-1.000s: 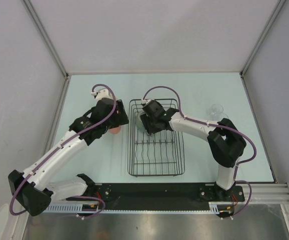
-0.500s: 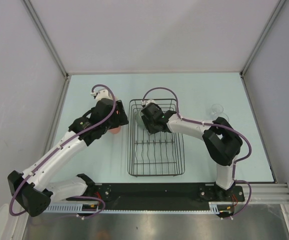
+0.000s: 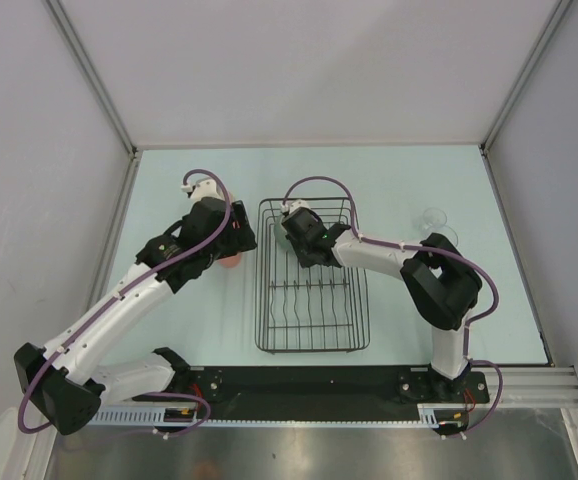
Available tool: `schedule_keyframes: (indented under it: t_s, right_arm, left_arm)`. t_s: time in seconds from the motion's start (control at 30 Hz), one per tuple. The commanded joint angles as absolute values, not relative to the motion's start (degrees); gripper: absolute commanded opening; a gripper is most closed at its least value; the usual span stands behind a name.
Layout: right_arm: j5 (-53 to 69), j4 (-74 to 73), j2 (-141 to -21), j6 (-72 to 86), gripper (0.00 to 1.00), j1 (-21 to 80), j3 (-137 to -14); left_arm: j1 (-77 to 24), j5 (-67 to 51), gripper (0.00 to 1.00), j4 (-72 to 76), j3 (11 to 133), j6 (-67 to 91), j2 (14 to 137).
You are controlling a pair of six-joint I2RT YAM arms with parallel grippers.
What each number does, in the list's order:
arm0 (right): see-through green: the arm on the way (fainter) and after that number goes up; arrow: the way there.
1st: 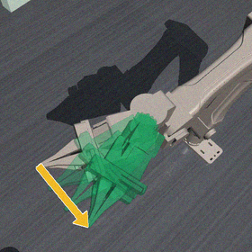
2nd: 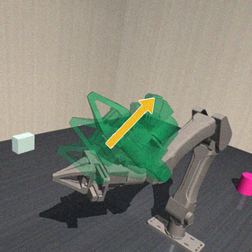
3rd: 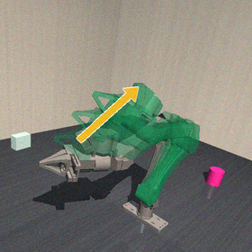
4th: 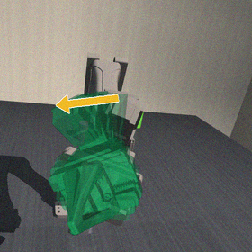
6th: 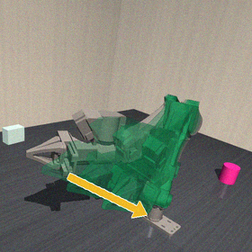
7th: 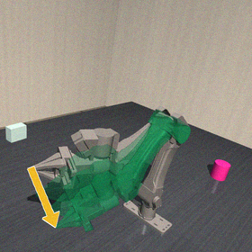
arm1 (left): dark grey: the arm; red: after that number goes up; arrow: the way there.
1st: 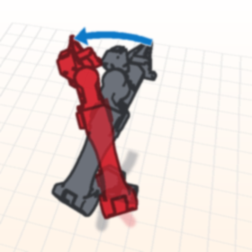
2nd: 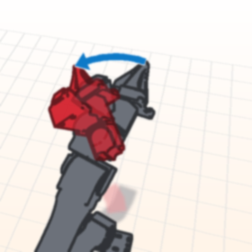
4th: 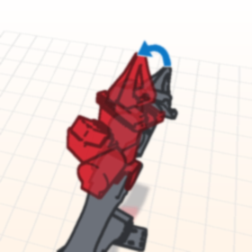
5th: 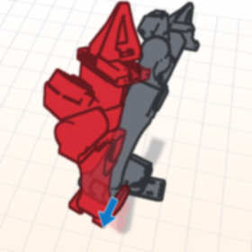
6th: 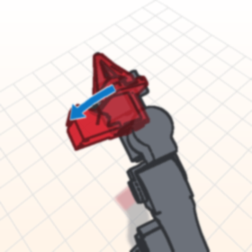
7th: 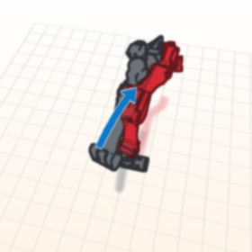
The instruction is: Unload the cups from the dish rack
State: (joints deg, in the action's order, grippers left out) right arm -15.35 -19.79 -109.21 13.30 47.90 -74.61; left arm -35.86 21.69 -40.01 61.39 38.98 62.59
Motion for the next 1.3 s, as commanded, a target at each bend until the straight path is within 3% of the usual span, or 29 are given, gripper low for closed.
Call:
schedule_keyframes:
  t_s: [0.0,0.6,0.93,1.1,1.27]
  right_arm:
    - [-17.1,-18.8,-109.5,13.0,0.00,48.1,-76.0]
    - [-24.1,-21.5,-105.1,15.6,0.00,49.0,-77.4]
    - [-22.9,-28.5,-98.4,15.2,0.00,48.3,-86.9]
    - [-17.1,-28.7,-94.6,18.2,0.00,46.3,-87.0]
    - [-2.6,-23.0,-86.6,21.4,0.00,42.0,-82.7]
  left_arm:
    - [-35.6,20.7,0.84,-39.1,61.2,38.1,61.8]
    - [-35.6,20.5,0.82,-38.1,60.1,37.7,61.3]
    - [-35.7,18.8,0.82,-35.1,60.8,38.1,61.8]
    - [-35.6,17.1,0.82,-32.6,61.1,38.7,61.6]
    - [-34.8,14.0,0.83,-27.6,59.0,39.9,59.7]
